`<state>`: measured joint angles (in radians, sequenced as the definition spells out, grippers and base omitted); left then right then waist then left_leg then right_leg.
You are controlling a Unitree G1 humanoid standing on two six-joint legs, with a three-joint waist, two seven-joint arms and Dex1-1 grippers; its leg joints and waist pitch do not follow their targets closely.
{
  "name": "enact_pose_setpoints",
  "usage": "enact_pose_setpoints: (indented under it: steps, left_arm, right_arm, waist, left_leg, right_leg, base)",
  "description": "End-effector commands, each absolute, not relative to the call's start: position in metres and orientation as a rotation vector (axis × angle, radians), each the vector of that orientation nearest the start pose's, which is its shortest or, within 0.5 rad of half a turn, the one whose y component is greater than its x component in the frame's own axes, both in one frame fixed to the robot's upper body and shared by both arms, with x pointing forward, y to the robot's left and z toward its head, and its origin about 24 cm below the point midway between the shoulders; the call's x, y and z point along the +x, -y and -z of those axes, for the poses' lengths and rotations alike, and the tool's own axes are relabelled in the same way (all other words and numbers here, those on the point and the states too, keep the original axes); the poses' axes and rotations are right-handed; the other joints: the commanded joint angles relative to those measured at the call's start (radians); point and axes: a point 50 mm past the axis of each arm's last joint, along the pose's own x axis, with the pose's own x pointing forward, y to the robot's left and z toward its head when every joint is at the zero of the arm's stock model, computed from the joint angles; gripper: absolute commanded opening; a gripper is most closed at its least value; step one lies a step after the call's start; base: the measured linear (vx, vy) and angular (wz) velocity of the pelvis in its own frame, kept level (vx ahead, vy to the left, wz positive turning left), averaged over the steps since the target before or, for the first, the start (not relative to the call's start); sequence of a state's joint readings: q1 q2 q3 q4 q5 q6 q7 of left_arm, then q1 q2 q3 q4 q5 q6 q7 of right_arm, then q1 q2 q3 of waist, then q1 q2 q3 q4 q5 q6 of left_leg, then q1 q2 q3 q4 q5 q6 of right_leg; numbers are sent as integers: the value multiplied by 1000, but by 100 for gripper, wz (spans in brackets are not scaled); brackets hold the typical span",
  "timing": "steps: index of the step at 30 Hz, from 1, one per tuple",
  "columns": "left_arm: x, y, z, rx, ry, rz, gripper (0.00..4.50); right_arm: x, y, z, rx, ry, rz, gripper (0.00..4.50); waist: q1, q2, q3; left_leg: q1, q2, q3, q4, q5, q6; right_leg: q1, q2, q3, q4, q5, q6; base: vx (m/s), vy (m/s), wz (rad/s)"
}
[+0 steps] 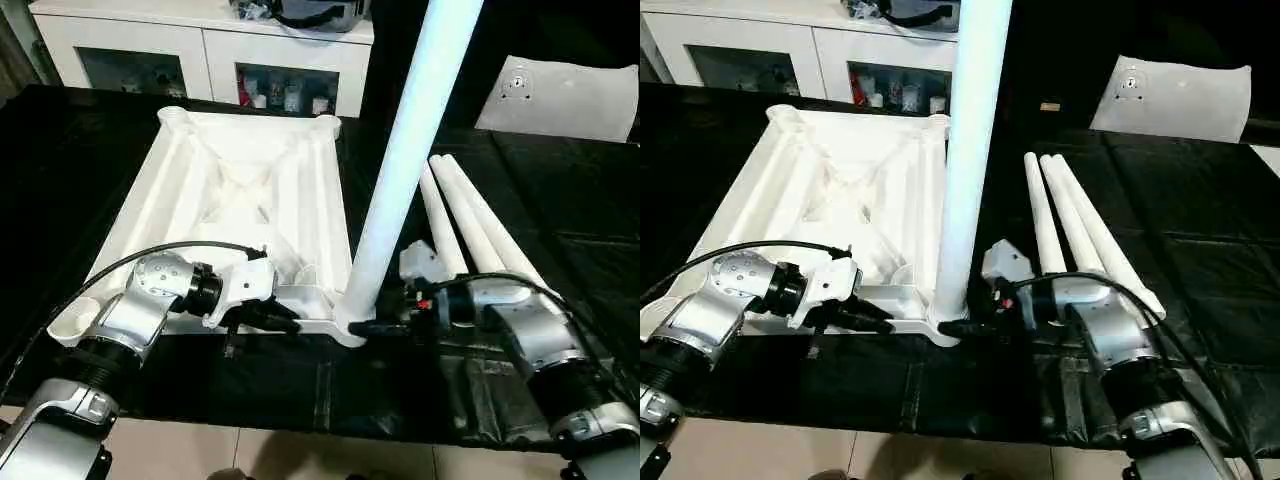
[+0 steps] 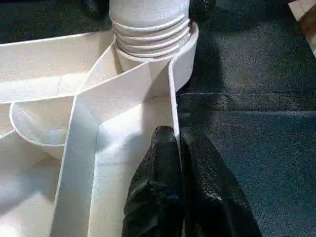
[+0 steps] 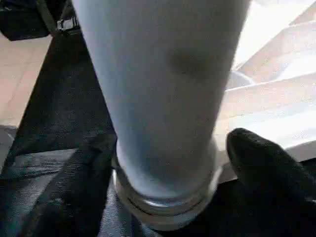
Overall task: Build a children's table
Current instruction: Rotate leg to tighten
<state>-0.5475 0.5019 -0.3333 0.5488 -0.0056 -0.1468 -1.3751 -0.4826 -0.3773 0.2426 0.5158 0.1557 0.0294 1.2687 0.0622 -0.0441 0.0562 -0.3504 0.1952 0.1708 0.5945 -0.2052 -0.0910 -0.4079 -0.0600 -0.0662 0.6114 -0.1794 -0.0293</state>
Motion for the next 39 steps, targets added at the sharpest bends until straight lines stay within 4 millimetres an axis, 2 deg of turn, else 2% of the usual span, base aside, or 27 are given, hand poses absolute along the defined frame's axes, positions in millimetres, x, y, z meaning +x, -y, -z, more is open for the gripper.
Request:
enact_pose_setpoints:
  steps: [1, 5, 6, 13, 18, 19, 20, 21, 22, 24, 26, 27, 29, 30, 31, 32, 33, 34, 36, 38, 39]
  left_arm:
    - [292, -152, -50, 630, -432, 1630, 0]
    - [293, -153, -50, 631, -435, 1633, 0]
    - [293, -153, -50, 632, -436, 1634, 0]
    - [293, -154, -49, 616, -437, 1612, 0]
    - [301, -148, -51, 538, -406, 1440, 0]
    - [306, -143, -52, 501, -387, 1341, 0]
    - [308, -138, -55, 454, -370, 1275, 0]
    - [308, -138, -55, 454, -370, 1275, 0]
    - [310, -135, -57, 417, -359, 1227, 0]
    - [314, -122, -63, 321, -325, 1100, 0]
    - [316, -110, -68, 259, -297, 987, 0]
    - [316, -105, -70, 244, -286, 952, 0]
    - [315, -95, -73, 216, -267, 885, 0]
    - [316, -85, -75, 198, -251, 823, 0]
    - [316, -78, -76, 189, -242, 791, 0]
    - [315, -75, -77, 185, -239, 778, 0]
    - [315, -75, -77, 185, -239, 778, 0]
    - [313, -70, -78, 191, -243, 759, 0]
    - [312, -68, -78, 205, -243, 764, 0]
    - [311, -67, -78, 229, -244, 766, 0]
    - [311, -67, -78, 233, -243, 767, 0]
  right_arm:
    - [299, 138, -54, -228, -296, -1419, 337]
    - [299, 138, -53, -218, -298, -1426, 311]
    - [299, 138, -53, -216, -298, -1428, 290]
    - [295, 136, -51, -178, -292, -1439, 275]
    - [294, 129, -44, -112, -269, -1315, 274]
    - [298, 121, -39, -79, -258, -1201, 274]
    - [301, 114, -37, -55, -249, -1127, 273]
    - [301, 114, -37, -55, -249, -1127, 273]
    - [302, 109, -36, -40, -241, -1089, 273]
    - [306, 91, -34, 54, -236, -982, 273]
    - [310, 73, -35, 138, -236, -894, 272]
    - [311, 67, -35, 150, -236, -872, 272]
    - [313, 56, -34, 159, -247, -814, 272]
    - [316, 48, -32, 143, -263, -754, 272]
    - [319, 44, -30, 134, -281, -703, 272]
    - [320, 43, -29, 131, -291, -678, 272]
    - [320, 43, -29, 131, -291, -678, 272]
    - [321, 41, -29, 124, -293, -637, 272]
    - [323, 41, -30, 131, -289, -614, 272]
    - [324, 43, -32, 122, -274, -574, 272]
    - [325, 44, -32, 123, -271, -568, 272]
  waist:
    - [-2, 1, -61]
    - [-2, 0, -59]
    - [-2, 1, -59]
    - [-2, 4, -59]
    - [-5, 7, -55]
    - [-5, 12, -51]
    - [-11, 12, -47]
    - [-15, 9, -47]
    - [-17, 7, -48]
    - [-30, 12, -46]
    - [-39, 7, -47]
    - [-42, 7, -48]
    - [-47, 9, -51]
    - [-49, 5, -54]
    - [-56, 5, -53]
    - [-55, 8, -59]
    - [-55, 9, -60]
    - [-54, 1, -64]
    - [-51, 5, -68]
    - [-50, 6, -73]
    - [-50, 7, -72]
  left_leg:
    - [-1, 39, -1, -65, -110, 74]
    - [0, 39, -1, -66, -115, 73]
    - [0, 39, -1, -66, -117, 72]
    - [1, 40, -2, -67, -120, 69]
    - [3, 41, -3, -72, -155, 51]
    - [5, 39, -4, -73, -184, 43]
    - [6, 40, -6, -76, -207, 27]
    - [6, 38, -7, -77, -218, 17]
    - [7, 33, -10, -77, -231, 12]
    - [5, 38, -12, -78, -231, 1]
    - [-2, 31, -13, -76, -219, 15]
    - [0, 33, -12, -75, -215, 16]
    - [-6, 32, -11, -73, -178, 32]
    - [-7, 34, -10, -72, -165, 34]
    - [-11, 33, -9, -71, -138, 37]
    - [-7, 32, -7, -67, -116, 45]
    - [-8, 31, -7, -66, -101, 51]
    - [-11, 30, -4, -63, -72, 67]
    - [-14, 28, -4, -60, -23, 94]
    - [-15, 28, -3, -54, 45, 137]
    - [-15, 28, -3, -54, 52, 146]
  right_leg:
    - [58, -76, 52, -64, -193, -212]
    - [58, -77, 52, -65, -201, -212]
    - [57, -77, 52, -66, -205, -211]
    - [57, -76, 52, -67, -204, -212]
    - [55, -78, 52, -72, -248, -210]
    - [53, -78, 52, -80, -303, -198]
    - [50, -78, 52, -85, -351, -185]
    - [50, -78, 51, -86, -380, -176]
    - [50, -79, 47, -95, -447, -148]
    - [47, -79, 50, -93, -456, -144]
    - [48, -77, 47, -100, -476, -126]
    - [46, -77, 49, -99, -464, -129]
    - [49, -74, 50, -93, -388, -149]
    - [50, -73, 50, -89, -358, -156]
    - [52, -72, 50, -83, -303, -175]
    - [51, -71, 51, -79, -248, -190]
    - [54, -70, 51, -75, -216, -196]
    - [56, -68, 52, -69, -154, -204]
    - [62, -69, 53, -57, -62, -221]
    - [64, -69, 52, -44, 57, -245]
    - [63, -69, 52, -44, 71, -251]
  base:
    - [0, 0, 0]
    - [0, 0, 0]
    - [0, 0, 0]
    - [0, 0, 0]
    - [0, 0, 0]
    - [0, 0, 0]
    - [0, 0, 0]
    - [0, 0, 0]
    - [0, 0, 0]
    - [0, 0, 0]
    - [0, 0, 0]
    - [0, 0, 0]
    - [0, 0, 0]
    - [0, 0, 0]
    - [0, 0, 0]
    - [0, 0, 0]
    - [0, 0, 0]
    - [50, 1, 2]
    - [50, -3, 1]
    - [0, 0, 0]
    - [0, 0, 0]
